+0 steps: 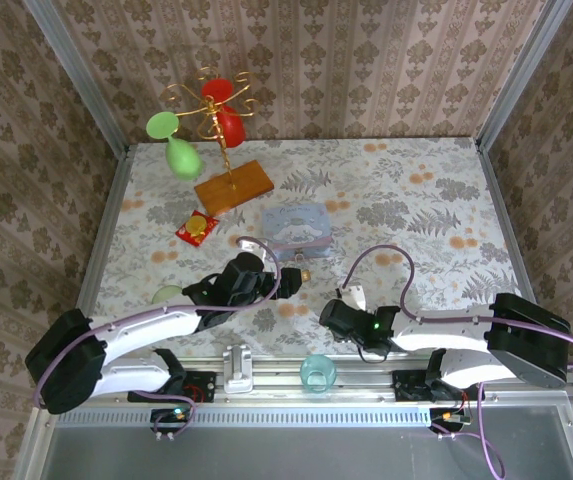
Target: Unlock the padlock with the key
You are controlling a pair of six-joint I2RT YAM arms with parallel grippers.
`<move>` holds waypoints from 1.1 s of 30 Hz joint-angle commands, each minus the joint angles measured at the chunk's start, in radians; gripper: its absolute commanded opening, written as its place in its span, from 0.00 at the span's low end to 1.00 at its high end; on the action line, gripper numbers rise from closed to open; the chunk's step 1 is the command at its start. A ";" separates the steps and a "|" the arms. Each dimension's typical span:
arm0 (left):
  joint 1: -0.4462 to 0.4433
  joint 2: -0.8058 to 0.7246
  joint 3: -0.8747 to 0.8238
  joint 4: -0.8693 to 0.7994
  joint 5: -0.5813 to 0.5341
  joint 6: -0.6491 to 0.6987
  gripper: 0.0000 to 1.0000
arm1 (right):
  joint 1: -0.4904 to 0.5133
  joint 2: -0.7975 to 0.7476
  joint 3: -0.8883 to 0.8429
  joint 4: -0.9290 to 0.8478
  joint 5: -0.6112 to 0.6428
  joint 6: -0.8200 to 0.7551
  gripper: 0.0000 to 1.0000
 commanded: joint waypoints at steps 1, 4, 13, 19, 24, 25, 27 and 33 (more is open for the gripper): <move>-0.007 0.013 0.026 0.028 0.009 -0.022 1.00 | 0.027 0.005 -0.012 -0.088 0.026 0.051 0.25; -0.006 0.020 0.026 0.035 0.010 -0.023 1.00 | 0.031 0.015 -0.027 -0.065 0.038 0.050 0.19; -0.007 0.035 0.032 0.044 0.011 -0.022 1.00 | 0.018 -0.060 -0.089 0.018 0.040 0.013 0.07; -0.008 0.065 0.039 0.075 0.023 -0.023 1.00 | 0.003 -0.138 -0.111 0.014 0.041 -0.026 0.01; -0.007 0.094 0.044 0.099 0.041 -0.024 1.00 | -0.018 -0.202 -0.120 0.001 0.045 -0.064 0.00; -0.008 0.100 0.047 0.099 0.048 -0.025 1.00 | -0.024 -0.213 -0.121 0.000 0.045 -0.074 0.00; -0.007 0.106 0.056 0.096 0.058 -0.021 1.00 | -0.037 -0.235 -0.122 -0.002 0.032 -0.104 0.00; -0.008 0.114 0.068 0.102 0.092 -0.010 1.00 | -0.137 -0.346 -0.112 0.006 -0.067 -0.190 0.00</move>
